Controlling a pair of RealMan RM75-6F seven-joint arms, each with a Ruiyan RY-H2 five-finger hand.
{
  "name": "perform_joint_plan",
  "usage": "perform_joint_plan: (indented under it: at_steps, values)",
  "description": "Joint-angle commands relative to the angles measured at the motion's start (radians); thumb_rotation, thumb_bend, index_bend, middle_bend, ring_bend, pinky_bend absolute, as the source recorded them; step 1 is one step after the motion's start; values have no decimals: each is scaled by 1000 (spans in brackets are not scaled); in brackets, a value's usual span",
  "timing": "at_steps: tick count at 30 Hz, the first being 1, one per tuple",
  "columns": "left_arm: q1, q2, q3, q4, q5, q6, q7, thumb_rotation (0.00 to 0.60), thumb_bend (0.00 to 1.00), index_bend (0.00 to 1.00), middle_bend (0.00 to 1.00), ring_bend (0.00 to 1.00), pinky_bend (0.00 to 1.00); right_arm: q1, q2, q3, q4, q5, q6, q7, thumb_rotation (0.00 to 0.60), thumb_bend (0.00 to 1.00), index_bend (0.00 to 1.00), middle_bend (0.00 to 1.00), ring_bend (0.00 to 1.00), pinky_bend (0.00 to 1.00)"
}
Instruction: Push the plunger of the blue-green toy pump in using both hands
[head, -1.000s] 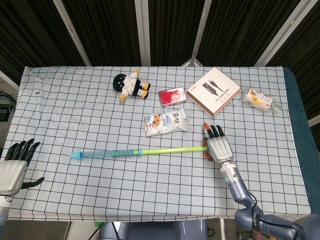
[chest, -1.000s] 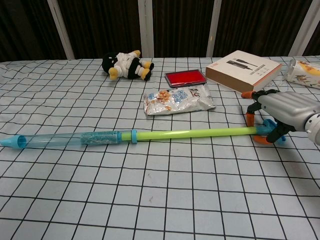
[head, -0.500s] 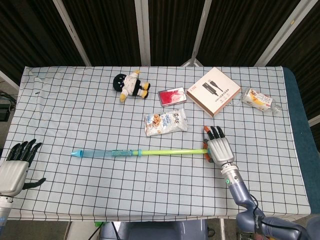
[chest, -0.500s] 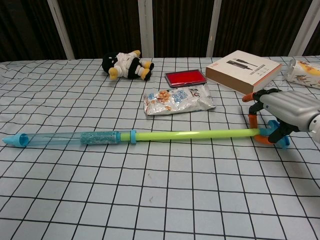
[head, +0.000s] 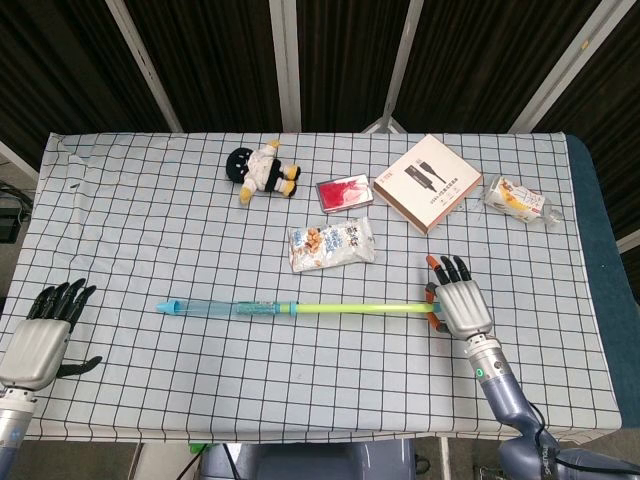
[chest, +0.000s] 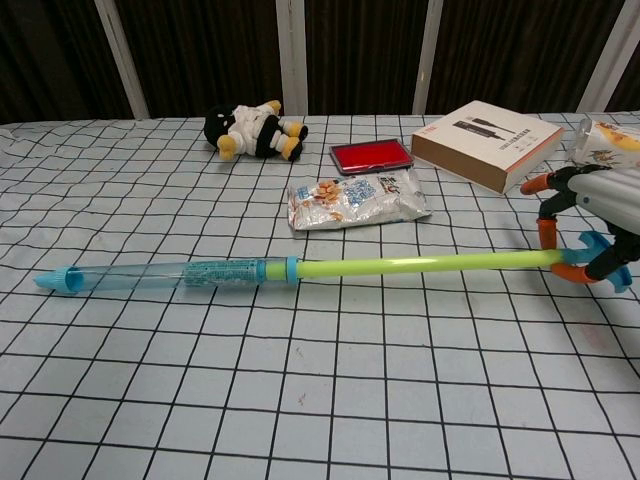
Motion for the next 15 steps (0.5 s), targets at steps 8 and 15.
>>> perform_joint_plan:
  at_steps: [8, 15]
  values:
    - [-148, -65, -98, -64, -166, -157, 226, 600, 234, 276, 11, 0, 0, 2, 21, 16, 21, 30, -27, 62, 600, 428, 675, 144, 2, 0]
    - [-233, -154, -141, -14, -288, -220, 334, 600, 280, 361, 32, 0, 0, 3, 26, 8, 17, 31, -34, 66, 600, 429, 675, 144, 2, 0]
